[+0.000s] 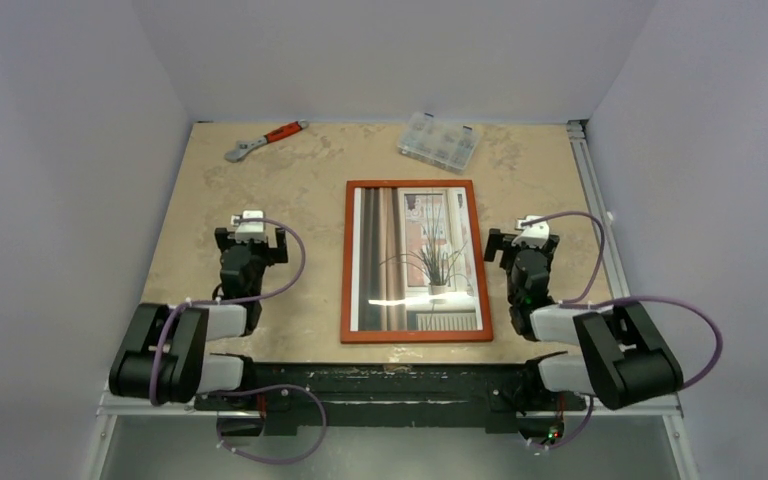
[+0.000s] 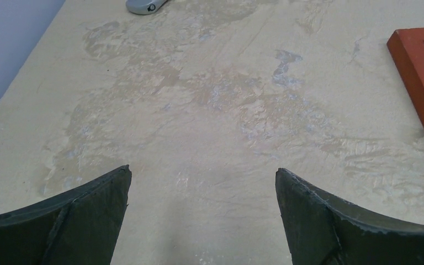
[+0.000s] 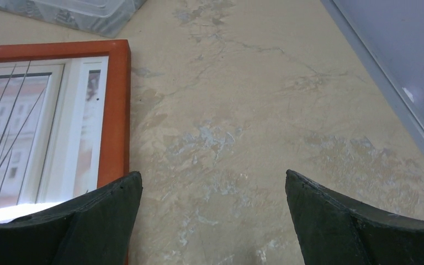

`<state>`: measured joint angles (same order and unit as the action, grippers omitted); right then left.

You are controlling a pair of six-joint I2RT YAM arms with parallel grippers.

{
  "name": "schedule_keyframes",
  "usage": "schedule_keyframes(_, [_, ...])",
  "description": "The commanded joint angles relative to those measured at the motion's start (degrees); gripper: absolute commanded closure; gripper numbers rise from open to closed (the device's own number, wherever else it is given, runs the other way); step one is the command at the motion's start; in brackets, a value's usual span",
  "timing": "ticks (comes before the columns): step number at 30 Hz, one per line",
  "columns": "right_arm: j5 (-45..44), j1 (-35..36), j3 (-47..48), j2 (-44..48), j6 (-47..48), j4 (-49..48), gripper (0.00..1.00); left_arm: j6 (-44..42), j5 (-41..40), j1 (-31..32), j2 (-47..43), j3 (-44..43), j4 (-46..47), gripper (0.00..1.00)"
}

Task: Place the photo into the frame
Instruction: Reset both arms

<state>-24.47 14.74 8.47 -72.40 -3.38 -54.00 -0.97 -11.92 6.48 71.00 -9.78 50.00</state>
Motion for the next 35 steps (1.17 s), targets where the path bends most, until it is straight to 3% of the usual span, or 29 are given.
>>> schedule_keyframes(1, [1.54,-1.85,3.93,-7.42,5.79,-14.11,0.02,-1.29,5.74,-2.28,8.45,2.16,25.23,0.00])
schedule_keyframes(3, [2.23,-3.33,2.04,-13.16,5.64,-23.77,0.01,0.03,4.07,-2.50,6.04,2.24,20.46,0.00])
schedule_keyframes(5, [-2.38,-4.05,2.85,-16.19,4.76,-27.17,0.01,0.09,2.19,-2.46,8.33,2.58,24.62,0.00])
schedule_keyframes(7, [0.08,-4.61,6.67,-13.76,1.22,-14.70,0.01,1.32,-0.25,-2.42,8.31,3.96,26.77,0.00])
schedule_keyframes(9, [2.24,-6.30,7.09,-14.62,1.21,-15.29,0.01,2.08,-1.14,-2.43,8.89,3.66,27.71,0.00])
schedule_keyframes(11, [2.22,-6.34,7.23,-14.25,1.03,-14.14,0.01,2.26,-2.24,-2.44,8.25,1.62,24.16,0.00])
schedule_keyframes(16, [2.25,-6.31,7.16,-14.44,1.00,-14.57,0.01,4.85,-8.20,-2.44,6.92,-8.12,2.97,0.00])
schedule_keyframes(19, [2.26,-6.35,7.17,-14.38,1.00,-14.65,0.01,4.22,-7.64,-2.44,7.27,-5.44,9.16,0.00])
schedule_keyframes(22, [2.25,-6.35,7.17,-14.39,1.00,-14.64,0.01,4.76,-6.72,-2.33,6.15,-8.11,2.22,0.00])
schedule_keyframes(24, [2.29,-6.32,7.17,-14.40,1.00,-14.57,0.01,3.83,-6.87,-2.30,7.25,-7.07,6.08,0.00])
schedule_keyframes(35, [2.29,-6.34,7.17,-14.41,1.00,-14.57,0.01,4.15,-6.27,-2.29,6.84,-7.80,3.90,0.00])
